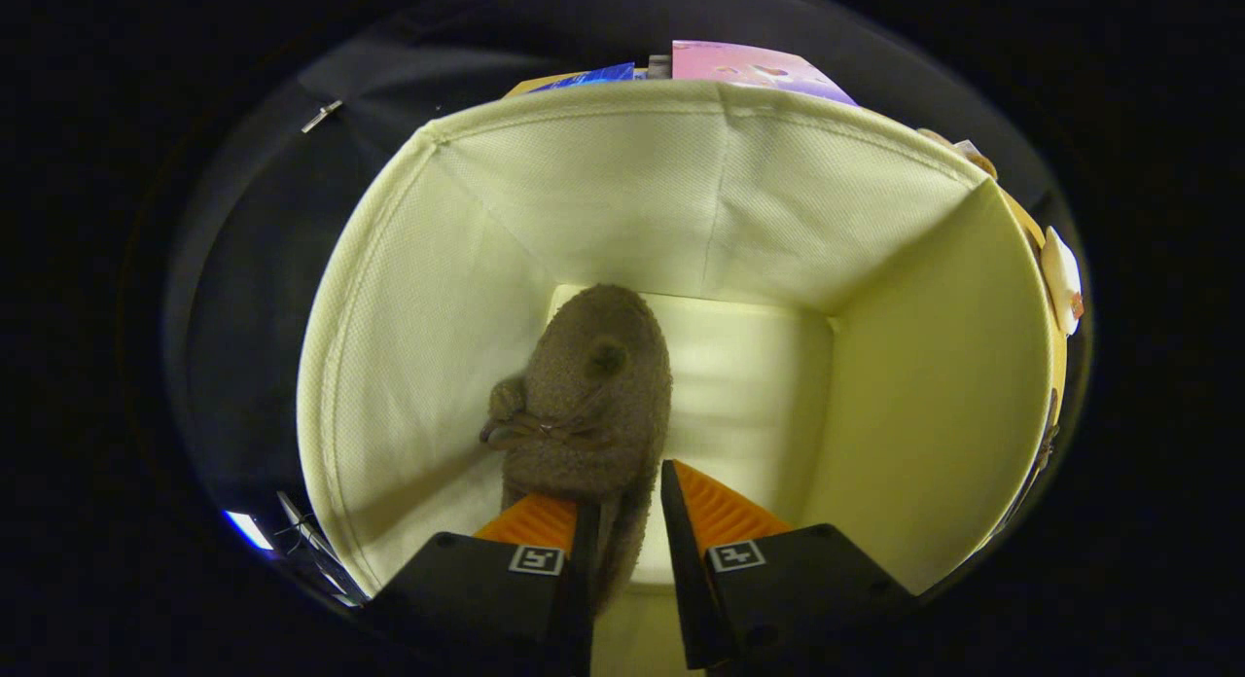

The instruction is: Open the storage box then place both shoes into the box .Put the left shoe in first, then the right shoe, with the right side of both shoes facing outward in a uniform manner.

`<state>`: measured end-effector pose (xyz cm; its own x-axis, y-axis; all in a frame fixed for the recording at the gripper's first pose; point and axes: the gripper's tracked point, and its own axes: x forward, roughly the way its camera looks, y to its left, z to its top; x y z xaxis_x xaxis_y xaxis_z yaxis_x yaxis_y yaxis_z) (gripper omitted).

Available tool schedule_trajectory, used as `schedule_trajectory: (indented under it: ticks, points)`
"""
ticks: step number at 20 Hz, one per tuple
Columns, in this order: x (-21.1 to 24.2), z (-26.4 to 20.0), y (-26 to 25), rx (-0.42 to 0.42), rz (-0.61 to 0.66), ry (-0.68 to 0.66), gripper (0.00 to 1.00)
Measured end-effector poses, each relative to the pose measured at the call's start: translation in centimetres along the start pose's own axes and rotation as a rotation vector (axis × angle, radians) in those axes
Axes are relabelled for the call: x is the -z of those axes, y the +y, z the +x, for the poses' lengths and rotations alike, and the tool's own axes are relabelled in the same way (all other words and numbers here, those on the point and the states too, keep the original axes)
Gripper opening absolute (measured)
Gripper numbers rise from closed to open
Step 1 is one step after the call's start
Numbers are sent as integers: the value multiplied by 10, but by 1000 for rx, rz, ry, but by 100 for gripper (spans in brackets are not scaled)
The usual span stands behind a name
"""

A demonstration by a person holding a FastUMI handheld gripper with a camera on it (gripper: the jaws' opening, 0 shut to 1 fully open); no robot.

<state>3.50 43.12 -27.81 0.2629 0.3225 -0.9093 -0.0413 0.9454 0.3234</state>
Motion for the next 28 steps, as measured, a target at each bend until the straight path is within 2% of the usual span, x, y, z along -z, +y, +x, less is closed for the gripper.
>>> schedule_trajectory:
  ticks: [3,4,8,10,13,14,16,18,21,26,28]
  points:
    - [-2,-19,2,-30,-22,-48,60]
    - [-4,-28,3,-49,-29,-70,64]
    - [-24,-82,19,-177,-22,-238,76]
    - [-46,-120,18,-230,-17,-376,76]
    - [-68,-185,-10,-237,-58,-574,82]
    - [-73,-206,-25,-224,-71,-640,88]
    - [-79,-243,-61,-180,-93,-736,90]
    - [-78,-271,-107,-122,-95,-801,99]
    - [-66,-304,-190,-13,-60,-867,98]
    - [-3,-319,-337,184,48,-839,99]
    - [29,-308,-386,247,94,-785,98]
